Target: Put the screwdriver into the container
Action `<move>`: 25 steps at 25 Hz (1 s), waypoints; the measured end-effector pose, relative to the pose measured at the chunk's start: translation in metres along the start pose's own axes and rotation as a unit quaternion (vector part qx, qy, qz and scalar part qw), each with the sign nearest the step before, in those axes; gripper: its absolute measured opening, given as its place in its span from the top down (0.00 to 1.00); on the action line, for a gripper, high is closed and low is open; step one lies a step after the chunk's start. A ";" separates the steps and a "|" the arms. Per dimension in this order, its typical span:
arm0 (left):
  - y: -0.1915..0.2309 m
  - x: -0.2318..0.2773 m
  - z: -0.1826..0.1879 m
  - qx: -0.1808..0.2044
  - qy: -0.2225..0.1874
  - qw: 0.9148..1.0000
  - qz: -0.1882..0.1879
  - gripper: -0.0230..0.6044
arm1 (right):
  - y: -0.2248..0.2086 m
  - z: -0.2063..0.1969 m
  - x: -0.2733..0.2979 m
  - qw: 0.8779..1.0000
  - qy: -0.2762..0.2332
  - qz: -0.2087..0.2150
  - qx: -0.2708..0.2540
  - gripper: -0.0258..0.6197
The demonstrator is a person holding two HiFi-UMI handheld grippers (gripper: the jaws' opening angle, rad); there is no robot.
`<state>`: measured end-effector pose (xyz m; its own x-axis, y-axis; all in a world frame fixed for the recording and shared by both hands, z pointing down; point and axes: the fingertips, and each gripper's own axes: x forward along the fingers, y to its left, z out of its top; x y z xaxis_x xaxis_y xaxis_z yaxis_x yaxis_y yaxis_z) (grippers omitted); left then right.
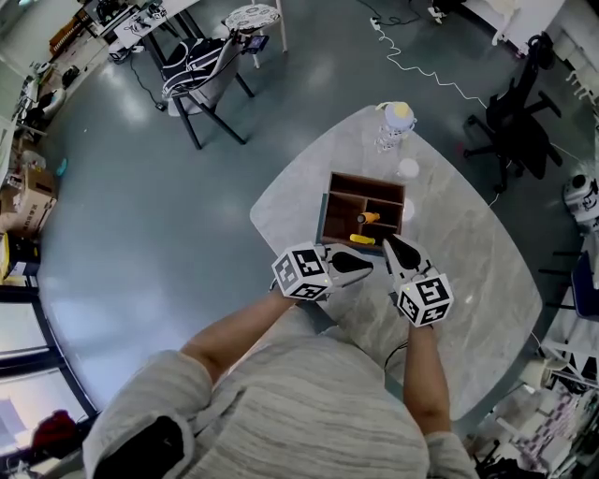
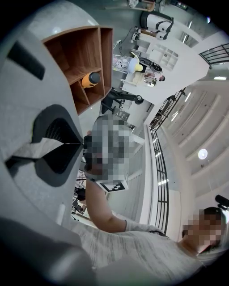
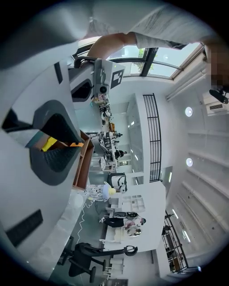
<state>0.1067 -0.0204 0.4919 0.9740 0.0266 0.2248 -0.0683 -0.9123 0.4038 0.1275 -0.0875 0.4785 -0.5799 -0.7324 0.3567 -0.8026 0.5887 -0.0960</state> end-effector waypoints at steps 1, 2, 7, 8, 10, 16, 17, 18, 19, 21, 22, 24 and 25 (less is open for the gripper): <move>-0.002 0.001 0.000 0.000 -0.002 1.000 0.000 0.94 | 0.002 0.000 -0.005 1.000 -0.003 -0.001 0.001 0.92; -0.004 0.002 0.000 0.000 -0.004 1.000 0.000 0.94 | 0.005 0.000 -0.010 1.000 -0.005 -0.001 0.003 0.93; -0.015 0.009 0.001 -0.001 -0.013 1.000 0.001 0.94 | 0.014 0.000 -0.032 1.000 -0.013 0.001 0.015 0.94; -0.016 0.011 0.001 -0.002 -0.015 1.000 0.001 0.94 | 0.014 0.000 -0.035 1.000 -0.014 0.000 0.017 0.94; -0.020 0.015 0.001 0.000 -0.017 1.000 -0.001 0.94 | 0.016 -0.001 -0.043 1.000 -0.017 0.001 0.019 0.94; -0.036 0.023 0.001 0.002 -0.028 1.000 -0.003 0.94 | 0.027 -0.005 -0.065 1.000 -0.025 0.002 0.019 0.94; -0.038 0.024 0.000 0.002 -0.029 1.000 -0.003 0.94 | 0.029 -0.005 -0.069 0.999 -0.027 0.001 0.020 0.94; -0.041 0.026 0.000 0.003 -0.031 1.000 -0.004 0.94 | 0.030 -0.006 -0.073 0.999 -0.030 0.000 0.021 0.94; -0.043 0.027 0.000 0.004 -0.032 0.999 -0.004 0.94 | 0.030 -0.007 -0.077 0.999 -0.033 -0.001 0.023 0.94; -0.048 0.030 0.000 0.005 -0.034 0.999 -0.005 0.94 | 0.032 -0.005 -0.085 0.999 -0.041 -0.001 0.028 0.94; -0.050 0.031 0.001 0.006 -0.036 0.999 -0.005 0.94 | 0.032 -0.003 -0.089 0.998 -0.046 -0.001 0.030 0.94; -0.055 0.031 0.002 0.006 -0.041 0.999 -0.004 0.94 | 0.033 0.001 -0.099 0.998 -0.056 -0.004 0.031 0.94; -0.058 0.030 0.003 0.006 -0.043 0.999 -0.003 0.94 | 0.034 0.003 -0.104 0.998 -0.060 -0.005 0.030 0.94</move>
<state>0.1409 0.0317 0.4731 0.9894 -0.0034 0.1453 -0.0610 -0.9169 0.3944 0.1600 0.0076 0.4353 -0.5811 -0.7764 0.2440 -0.8136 0.5618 -0.1498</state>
